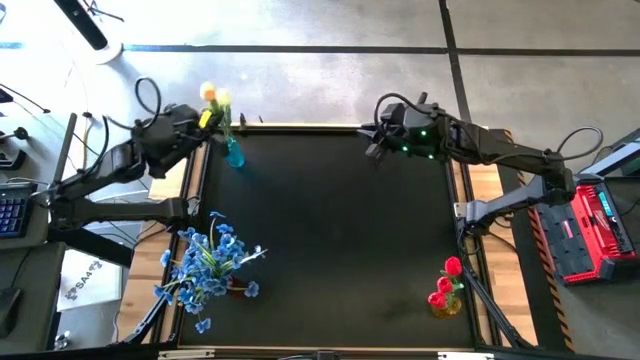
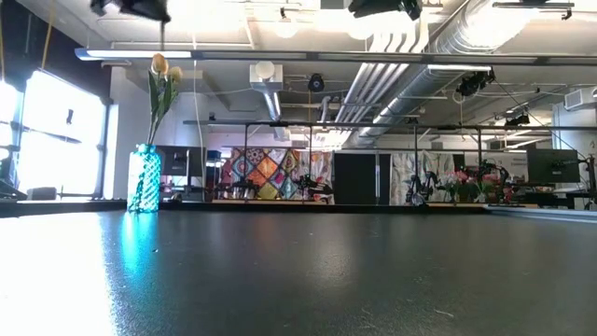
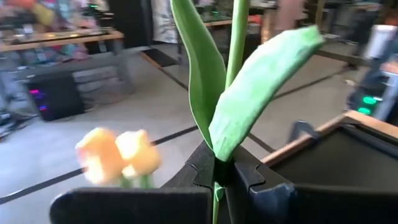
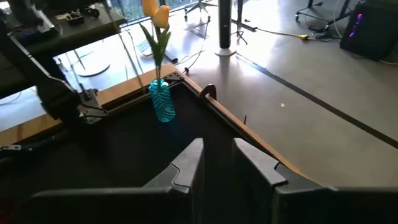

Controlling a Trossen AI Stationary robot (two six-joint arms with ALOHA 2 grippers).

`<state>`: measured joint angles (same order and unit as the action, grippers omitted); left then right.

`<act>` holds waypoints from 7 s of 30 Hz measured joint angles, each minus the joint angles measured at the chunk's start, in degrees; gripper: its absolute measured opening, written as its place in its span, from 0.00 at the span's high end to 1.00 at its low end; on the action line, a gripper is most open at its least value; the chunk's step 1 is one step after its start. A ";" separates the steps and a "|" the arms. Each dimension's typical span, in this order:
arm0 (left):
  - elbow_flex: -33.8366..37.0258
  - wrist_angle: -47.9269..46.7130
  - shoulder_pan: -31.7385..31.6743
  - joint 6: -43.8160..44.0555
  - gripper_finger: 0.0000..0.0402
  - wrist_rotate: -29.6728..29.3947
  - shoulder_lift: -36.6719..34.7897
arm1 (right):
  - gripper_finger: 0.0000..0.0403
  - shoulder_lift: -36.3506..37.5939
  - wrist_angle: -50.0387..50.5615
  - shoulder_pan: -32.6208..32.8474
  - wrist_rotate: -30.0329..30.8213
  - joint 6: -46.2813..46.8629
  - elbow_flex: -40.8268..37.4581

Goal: Sort flowers into vase by color
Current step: Put the white flower into the blue vase, then return to Home Position

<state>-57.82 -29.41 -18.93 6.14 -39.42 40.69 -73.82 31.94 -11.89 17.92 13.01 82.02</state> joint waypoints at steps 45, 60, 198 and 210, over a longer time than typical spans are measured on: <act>13.05 4.23 -13.36 6.09 0.96 -6.03 -2.21 | 0.82 -0.02 0.01 -3.68 -1.43 -1.35 0.00; 3.71 -22.59 -18.15 17.80 0.46 14.23 0.33 | 0.72 0.14 9.69 -7.23 -10.43 1.98 0.00; 48.93 25.58 13.48 -1.71 1.00 35.87 -31.06 | 1.00 73.65 -35.31 -0.97 -26.62 -6.88 -75.80; 54.48 27.77 13.48 -1.30 1.00 35.82 -39.32 | 1.00 73.57 -38.62 -0.93 -27.03 -2.74 -77.84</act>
<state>-3.34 -1.63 -5.45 4.84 -3.60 1.37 -0.25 -6.68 -12.82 -9.11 10.28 4.18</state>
